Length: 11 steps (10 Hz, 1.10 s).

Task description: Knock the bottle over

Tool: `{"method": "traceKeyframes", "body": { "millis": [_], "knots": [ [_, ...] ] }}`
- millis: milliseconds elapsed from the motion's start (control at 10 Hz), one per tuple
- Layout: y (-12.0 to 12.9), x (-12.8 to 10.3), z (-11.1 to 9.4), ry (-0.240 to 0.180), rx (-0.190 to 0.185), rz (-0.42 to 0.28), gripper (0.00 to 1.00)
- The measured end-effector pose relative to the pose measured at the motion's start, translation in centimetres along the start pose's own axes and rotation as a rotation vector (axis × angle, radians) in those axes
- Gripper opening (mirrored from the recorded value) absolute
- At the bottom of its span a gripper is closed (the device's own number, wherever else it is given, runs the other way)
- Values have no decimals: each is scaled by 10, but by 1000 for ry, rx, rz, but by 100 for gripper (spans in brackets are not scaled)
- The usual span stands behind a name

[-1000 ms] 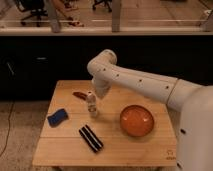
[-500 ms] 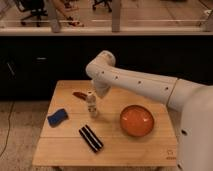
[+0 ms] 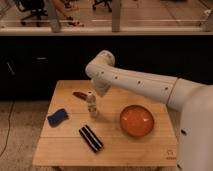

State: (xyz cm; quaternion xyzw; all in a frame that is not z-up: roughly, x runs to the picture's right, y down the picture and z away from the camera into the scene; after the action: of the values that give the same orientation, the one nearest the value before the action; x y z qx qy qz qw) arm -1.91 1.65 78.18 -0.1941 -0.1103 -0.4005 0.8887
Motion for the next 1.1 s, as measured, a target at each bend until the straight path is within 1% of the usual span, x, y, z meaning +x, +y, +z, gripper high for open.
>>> {"method": "traceKeyframes", "body": {
  "millis": [300,600,900,1000,1100],
  "knots": [
    [-3,6,3,4,7,20,0],
    [-6,4,5,-4,15,19,0],
    [-11,-14,-1,-19,37,-21,0],
    [-13,-21,-4,-26,51,-41,0],
    [-14,-29,-7,-39,61,-60,0]
  ]
}}
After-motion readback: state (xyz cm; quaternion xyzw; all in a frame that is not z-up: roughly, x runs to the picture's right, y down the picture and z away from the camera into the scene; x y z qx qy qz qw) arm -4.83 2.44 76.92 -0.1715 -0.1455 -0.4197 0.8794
